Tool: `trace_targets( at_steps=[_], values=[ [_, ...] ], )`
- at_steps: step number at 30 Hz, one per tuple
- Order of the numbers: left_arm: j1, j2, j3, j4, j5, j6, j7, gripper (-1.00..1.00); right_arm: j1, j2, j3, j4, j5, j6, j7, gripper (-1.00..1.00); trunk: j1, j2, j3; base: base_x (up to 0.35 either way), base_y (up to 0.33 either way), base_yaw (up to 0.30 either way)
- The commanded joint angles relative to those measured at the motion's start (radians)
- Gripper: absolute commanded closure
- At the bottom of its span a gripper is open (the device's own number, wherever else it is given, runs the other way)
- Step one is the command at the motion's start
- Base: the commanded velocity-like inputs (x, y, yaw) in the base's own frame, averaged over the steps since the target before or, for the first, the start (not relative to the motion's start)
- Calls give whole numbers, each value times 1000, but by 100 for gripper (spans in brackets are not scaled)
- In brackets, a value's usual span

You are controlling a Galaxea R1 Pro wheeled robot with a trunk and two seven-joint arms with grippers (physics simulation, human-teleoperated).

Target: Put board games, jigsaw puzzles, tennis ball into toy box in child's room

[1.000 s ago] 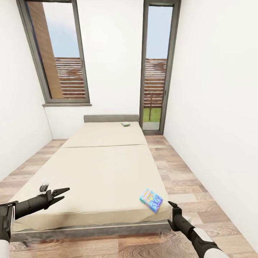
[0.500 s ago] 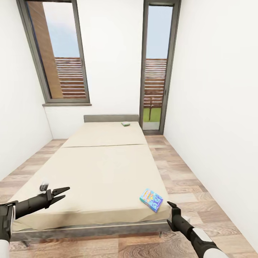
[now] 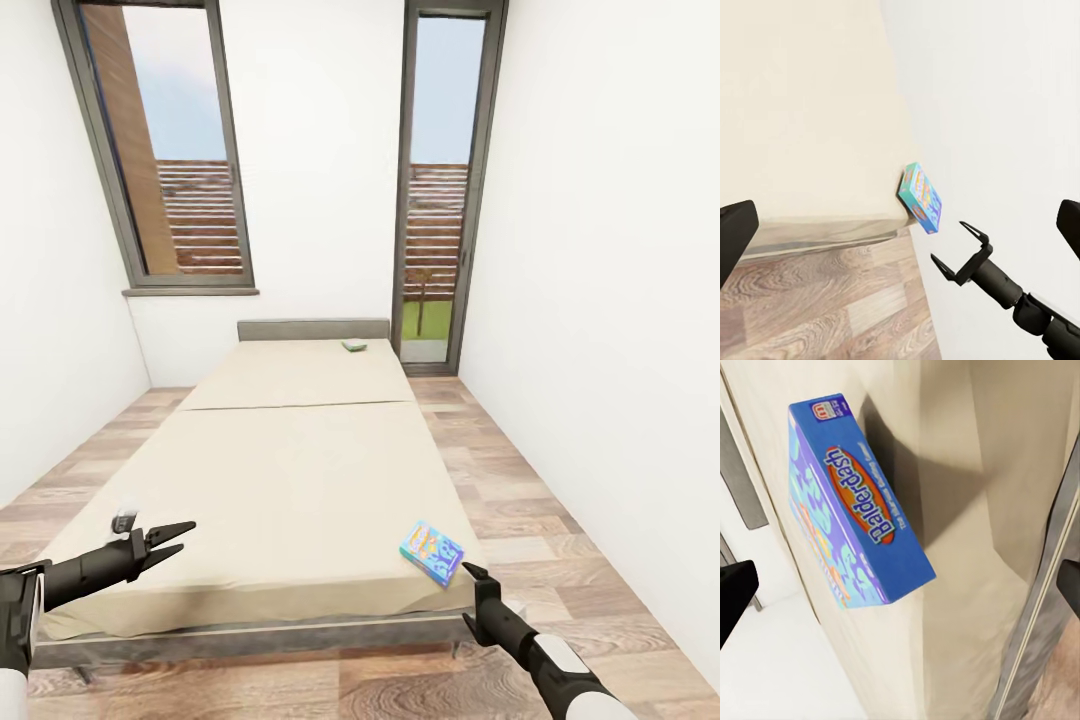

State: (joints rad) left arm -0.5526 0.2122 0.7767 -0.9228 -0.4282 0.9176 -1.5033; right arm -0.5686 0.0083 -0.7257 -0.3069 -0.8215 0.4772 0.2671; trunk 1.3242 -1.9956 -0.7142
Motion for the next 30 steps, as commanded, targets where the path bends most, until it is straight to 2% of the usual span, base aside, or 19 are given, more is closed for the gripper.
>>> trace_targets(
  at_steps=[1, 20, 30],
  values=[
    [-1, 0, 3, -1, -11, 10, -9, -100, -1, 1, -7, -1, -1, 6, 0, -100, 0, -1, -1, -8, 19, 0],
    [-1, -2, 3, -1, -11, 9, -9, -100, -1, 1, -6, -1, -1, 8, 0, -100, 0, -1, -1, -1, 34, 0],
    [-1, -2, 4, -1, -11, 10, -9, -100, -1, 1, -6, -1, -1, 8, 0, -100, 38, -71, -32, 0, 0, 0]
  ],
)
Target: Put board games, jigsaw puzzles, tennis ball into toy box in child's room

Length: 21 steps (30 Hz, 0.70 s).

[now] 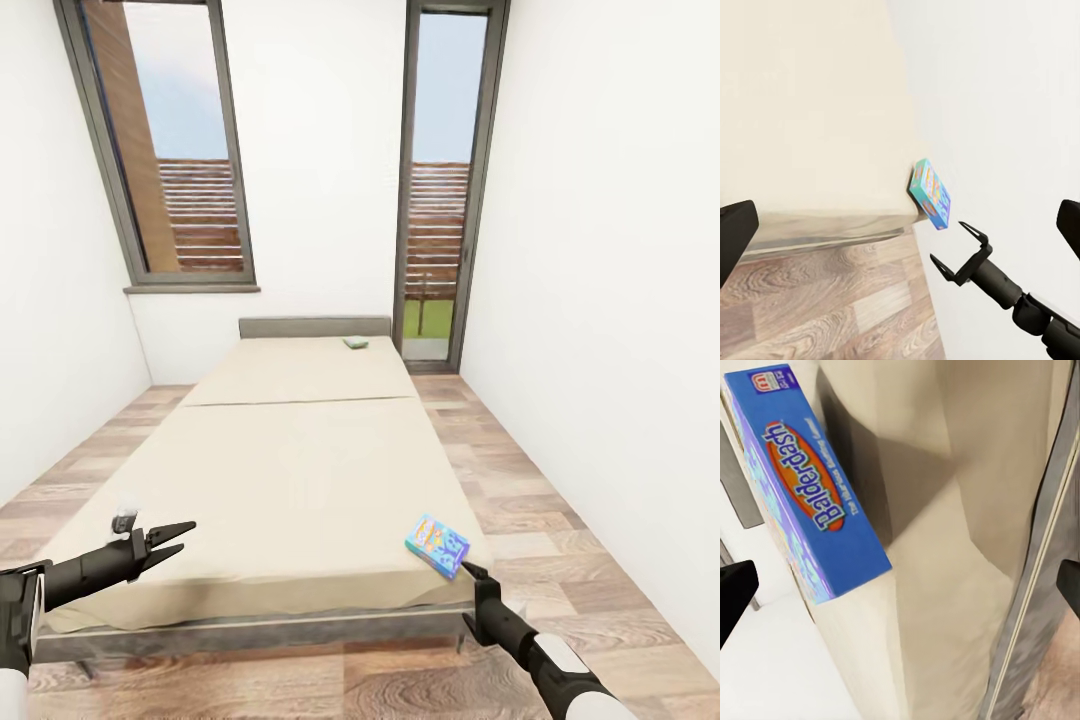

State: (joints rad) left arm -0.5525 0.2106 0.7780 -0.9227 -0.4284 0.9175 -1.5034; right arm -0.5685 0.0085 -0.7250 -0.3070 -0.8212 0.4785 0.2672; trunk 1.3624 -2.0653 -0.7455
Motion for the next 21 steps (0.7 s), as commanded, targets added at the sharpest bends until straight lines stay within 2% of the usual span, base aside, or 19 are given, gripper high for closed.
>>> trace_targets(
  at_steps=[1, 15, 21],
  values=[
    [-1, 0, 3, -1, -10, 10, -9, -100, -1, 1, -7, -1, -1, 6, 0, -100, 4, -8, -4, 0, 0, 0],
    [-1, -1, 3, -1, -10, 10, -9, -100, -1, 1, -7, -1, -1, 6, 0, -100, 8, -15, -7, 0, 2, 0],
    [-1, -1, 2, -1, -10, 9, -9, -100, -1, 1, -7, -1, -1, 6, 0, -100, 8, -15, -7, 29, 108, 0]
  ],
)
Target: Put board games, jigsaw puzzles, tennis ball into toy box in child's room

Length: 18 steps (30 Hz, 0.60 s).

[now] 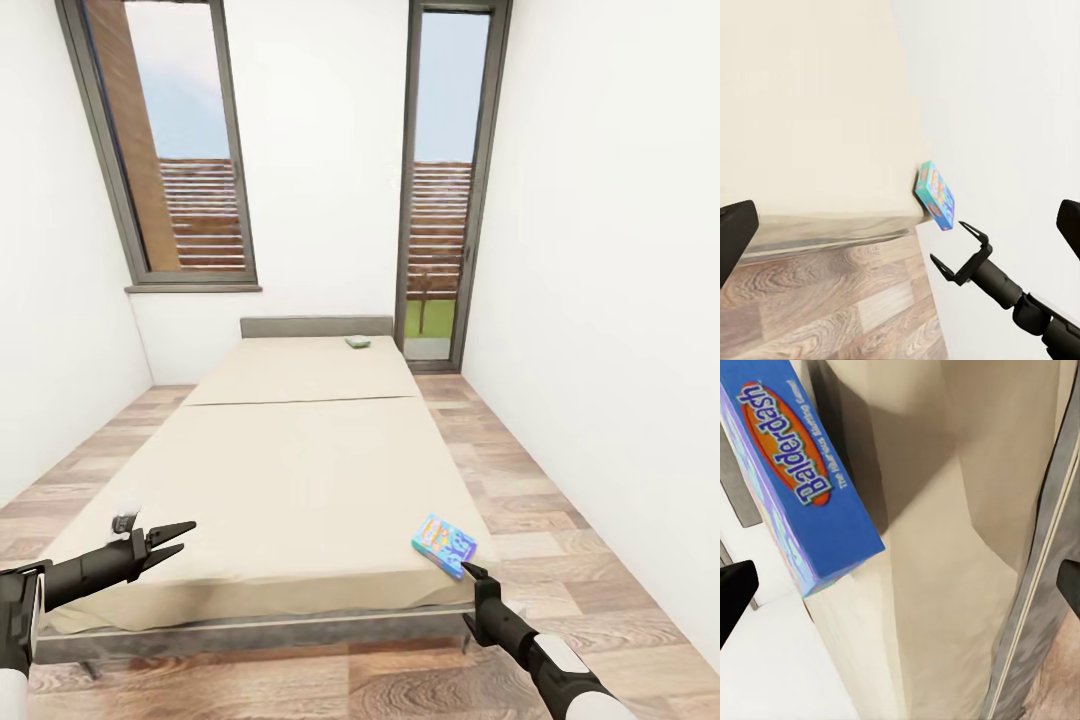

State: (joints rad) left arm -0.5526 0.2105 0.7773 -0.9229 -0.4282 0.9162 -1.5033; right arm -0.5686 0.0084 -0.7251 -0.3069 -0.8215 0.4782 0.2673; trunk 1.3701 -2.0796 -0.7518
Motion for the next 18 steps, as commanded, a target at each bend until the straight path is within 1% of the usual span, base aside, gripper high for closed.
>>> trace_targets(
  at_steps=[1, 8, 10, 13, 14, 16, 18],
  values=[
    [-1, 0, 2, -1, -11, 10, -9, -100, -1, 1, -7, -1, -1, 6, 0, -100, 0, 0, -1, 15, 46, 0],
    [-1, -1, 2, -1, -11, 10, -9, -100, -1, 1, -6, -1, 0, 7, 2, -100, 0, 0, -1, 4, 14, 0],
    [-1, -1, 2, -1, -11, 10, -9, -100, -1, 0, -5, -1, 0, 7, 13, -100, 0, 0, -1, 1, 3, 0],
    [-1, 0, 2, -1, -11, 10, -9, -100, -1, 0, 5, -2, 1, 7, 54, -100, 0, 0, -1, 0, 1, 0],
    [-1, 0, 2, -1, -11, 10, -9, -100, -1, -1, 14, -2, 1, 7, 84, -100, 0, 0, -1, 0, 0, 0],
    [-1, 0, 2, -1, -11, 10, -9, -100, -1, -1, 28, -2, 1, 6, 113, -100, 0, 0, -1, 0, 0, 0],
    [-1, -1, 2, -1, -11, 10, -9, -100, -1, -2, 62, -3, 0, 4, 149, -100, 0, 0, -1, 0, 0, 0]
  ],
)
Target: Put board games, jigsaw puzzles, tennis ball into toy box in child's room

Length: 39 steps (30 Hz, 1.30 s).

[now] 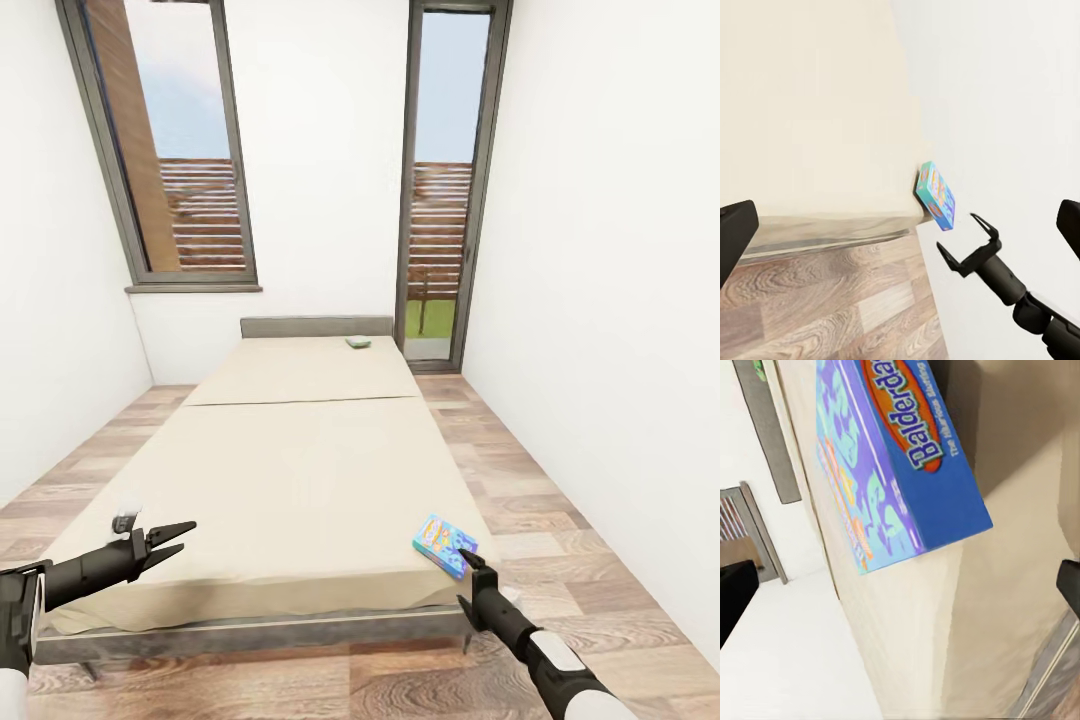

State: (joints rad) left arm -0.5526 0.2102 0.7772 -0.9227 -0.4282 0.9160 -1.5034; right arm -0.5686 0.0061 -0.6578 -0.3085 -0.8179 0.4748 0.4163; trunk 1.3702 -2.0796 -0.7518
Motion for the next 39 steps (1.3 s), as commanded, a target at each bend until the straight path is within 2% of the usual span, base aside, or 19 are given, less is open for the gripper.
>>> trace_targets(
  at_steps=[1, 4, 9, 20, 39],
  values=[
    [-1, -1, 3, -1, -11, 10, -9, -100, -1, 0, 2, -1, -4, 7, 4, -100, 0, 0, -1, 0, 0, 0],
    [-1, -1, 3, -1, -11, 10, -9, -100, -1, 0, 21, -1, -5, 6, 18, -100, 0, 0, -1, 0, 0, 0],
    [-1, -1, 4, -1, -11, 8, -9, -100, -1, 0, 28, -1, -6, 4, 23, -100, 0, 0, -1, 0, 0, 0],
    [-1, -2, 4, -1, -12, 4, -9, -100, -1, -1, 30, -1, -7, 4, 24, -100, 0, 0, -1, 100, -102, 0],
    [-1, -2, 5, -1, -12, 3, -8, -100, -1, -1, 30, -1, -7, 3, 23, -100, 0, 0, -1, 17, -18, 0]
  ],
)
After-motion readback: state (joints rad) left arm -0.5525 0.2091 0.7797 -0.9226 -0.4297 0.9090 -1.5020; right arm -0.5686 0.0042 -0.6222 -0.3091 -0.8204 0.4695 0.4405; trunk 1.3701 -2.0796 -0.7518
